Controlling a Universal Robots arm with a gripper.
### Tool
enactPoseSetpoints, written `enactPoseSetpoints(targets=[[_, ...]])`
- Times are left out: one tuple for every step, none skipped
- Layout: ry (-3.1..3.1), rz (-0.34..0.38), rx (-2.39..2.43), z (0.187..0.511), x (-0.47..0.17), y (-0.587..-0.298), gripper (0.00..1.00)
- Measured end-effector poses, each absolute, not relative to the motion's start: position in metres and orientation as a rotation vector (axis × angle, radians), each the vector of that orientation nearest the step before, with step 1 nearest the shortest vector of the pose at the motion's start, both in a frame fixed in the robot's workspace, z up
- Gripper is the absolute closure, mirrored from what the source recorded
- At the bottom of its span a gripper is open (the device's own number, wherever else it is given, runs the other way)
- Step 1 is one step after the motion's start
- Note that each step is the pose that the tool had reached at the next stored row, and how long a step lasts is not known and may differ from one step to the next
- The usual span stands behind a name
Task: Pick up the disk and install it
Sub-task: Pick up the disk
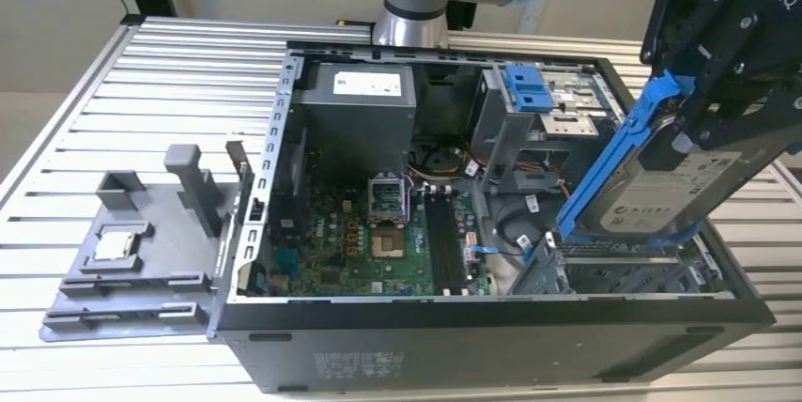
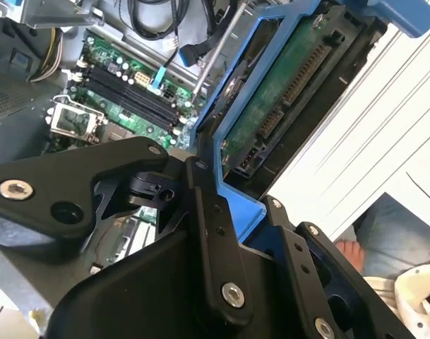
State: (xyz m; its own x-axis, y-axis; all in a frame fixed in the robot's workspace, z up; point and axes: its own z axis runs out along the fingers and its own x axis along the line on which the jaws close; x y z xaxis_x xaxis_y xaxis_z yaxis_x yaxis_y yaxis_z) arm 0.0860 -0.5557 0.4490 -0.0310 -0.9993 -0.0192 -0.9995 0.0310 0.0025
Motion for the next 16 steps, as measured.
enactPoseSetpoints(targets=[[2.248, 0.024, -2.177, 0.447, 0.086, -0.556, 1.00], [2.249, 0.024, -2.176, 0.446, 0.086, -0.556, 1.00], [2.250, 0.024, -2.175, 0.444, 0.087, -0.556, 1.00], [2.250, 0.024, -2.175, 0.442, 0.087, -0.556, 1.00], [2.251, 0.024, -2.174, 0.441, 0.088, -0.556, 1.00], [2.251, 0.025, -2.174, 0.439, 0.088, -0.556, 1.00], [2.251, 0.025, -2.173, 0.438, 0.089, -0.556, 1.00], [2.250, 0.025, -2.173, 0.437, 0.089, -0.556, 1.00], [2.250, 0.027, -2.172, 0.436, 0.089, -0.556, 1.00], [2.249, 0.029, -2.171, 0.435, 0.089, -0.556, 1.00], [2.248, 0.031, -2.170, 0.435, 0.089, -0.556, 1.00], [2.247, 0.033, -2.169, 0.434, 0.089, -0.556, 1.00], [2.246, 0.035, -2.169, 0.434, 0.090, -0.556, 1.00], [2.244, 0.037, -2.169, 0.433, 0.090, -0.556, 1.00], [2.244, 0.039, -2.168, 0.433, 0.090, -0.556, 1.00], [2.243, 0.039, -2.168, 0.433, 0.091, -0.556, 1.00]])
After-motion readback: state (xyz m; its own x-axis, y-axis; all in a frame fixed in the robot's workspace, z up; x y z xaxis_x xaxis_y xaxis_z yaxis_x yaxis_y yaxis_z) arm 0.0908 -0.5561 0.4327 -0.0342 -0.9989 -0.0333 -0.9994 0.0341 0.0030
